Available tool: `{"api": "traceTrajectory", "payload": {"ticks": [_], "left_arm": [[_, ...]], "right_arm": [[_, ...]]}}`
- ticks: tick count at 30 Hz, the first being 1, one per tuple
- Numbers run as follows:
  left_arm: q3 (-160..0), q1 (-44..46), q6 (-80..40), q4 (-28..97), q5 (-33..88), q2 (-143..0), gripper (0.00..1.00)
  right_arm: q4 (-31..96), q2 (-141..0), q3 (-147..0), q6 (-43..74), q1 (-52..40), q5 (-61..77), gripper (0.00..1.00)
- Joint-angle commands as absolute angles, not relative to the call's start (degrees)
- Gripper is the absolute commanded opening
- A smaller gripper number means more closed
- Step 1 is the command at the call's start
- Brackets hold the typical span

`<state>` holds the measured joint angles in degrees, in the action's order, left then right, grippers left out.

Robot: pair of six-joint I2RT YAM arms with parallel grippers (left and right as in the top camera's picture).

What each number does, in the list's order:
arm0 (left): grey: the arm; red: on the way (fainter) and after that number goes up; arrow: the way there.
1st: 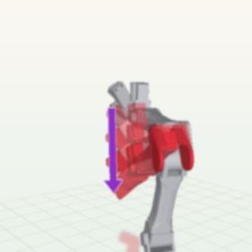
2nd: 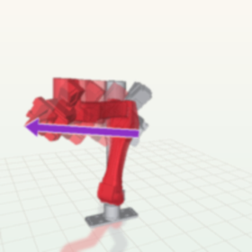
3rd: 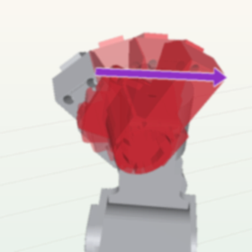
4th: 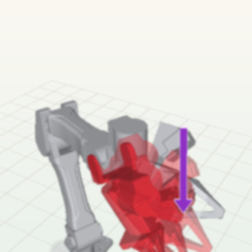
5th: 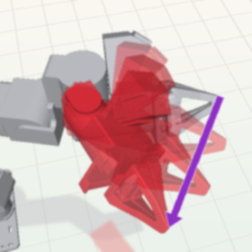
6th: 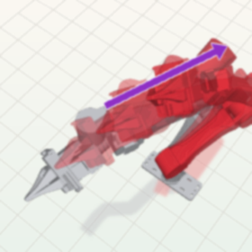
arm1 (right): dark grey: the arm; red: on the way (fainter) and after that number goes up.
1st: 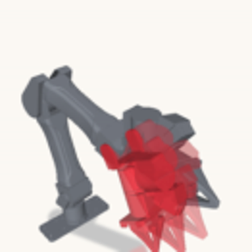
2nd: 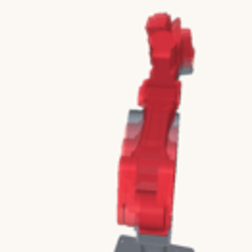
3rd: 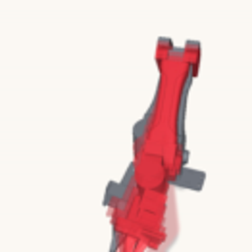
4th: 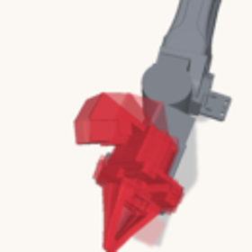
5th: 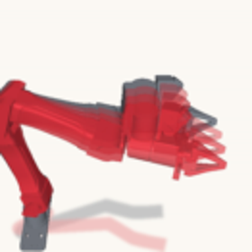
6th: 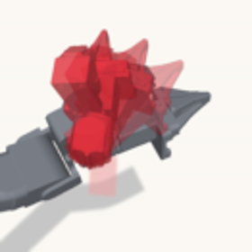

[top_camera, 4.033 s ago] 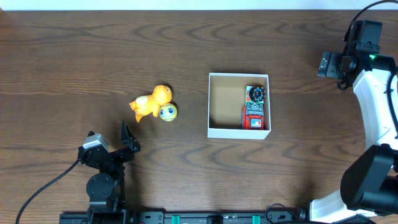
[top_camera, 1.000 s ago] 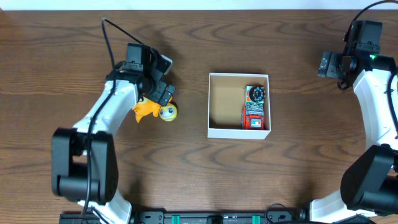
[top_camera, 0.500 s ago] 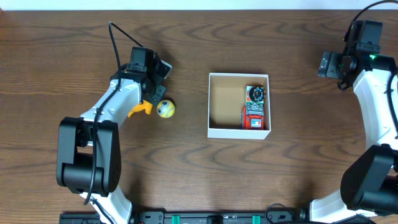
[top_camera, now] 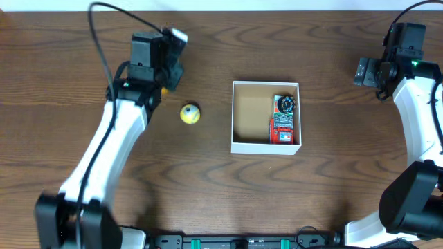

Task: Pack container
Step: 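Lift the orange dinosaur with left gripper and carry it over the box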

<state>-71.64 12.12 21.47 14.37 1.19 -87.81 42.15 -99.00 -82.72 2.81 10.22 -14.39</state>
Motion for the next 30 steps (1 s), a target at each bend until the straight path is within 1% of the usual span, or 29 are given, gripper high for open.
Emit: {"api": "traceTrajectory", "payload": {"ticks": [1, 3, 7, 9, 14, 21, 30], "left_arm": [[-73.3, 13.7, 9.0, 10.7, 9.1, -83.1, 0.06], [-73.3, 14.3, -0.4, 9.0, 11.7, -82.0, 0.06], [-73.3, 15.6, -18.7, 9.3, 11.6, -81.6, 0.06], [-73.3, 16.8, -24.0, 9.1, 11.6, -82.0, 0.06], [-73.3, 21.5, -24.7, 8.2, 10.2, -84.2, 0.06], [-73.3, 25.9, -24.7, -1.9, 9.8, -90.5, 0.06], [-73.3, 28.1, -24.8, -2.3, 9.9, -92.1, 0.06]], "right_arm": [[42.0, -99.5, -83.6, 3.8, 10.5, -14.6, 0.99], [42.0, -99.5, -83.6, 3.8, 10.5, -14.6, 0.99], [42.0, -99.5, -83.6, 3.8, 10.5, -14.6, 0.99], [42.0, -99.5, -83.6, 3.8, 10.5, -14.6, 0.99], [42.0, -99.5, -83.6, 3.8, 10.5, -14.6, 0.99], [42.0, -99.5, -83.6, 3.8, 10.5, -14.6, 0.99], [42.0, -99.5, -83.6, 3.8, 10.5, -14.6, 0.99]]}}
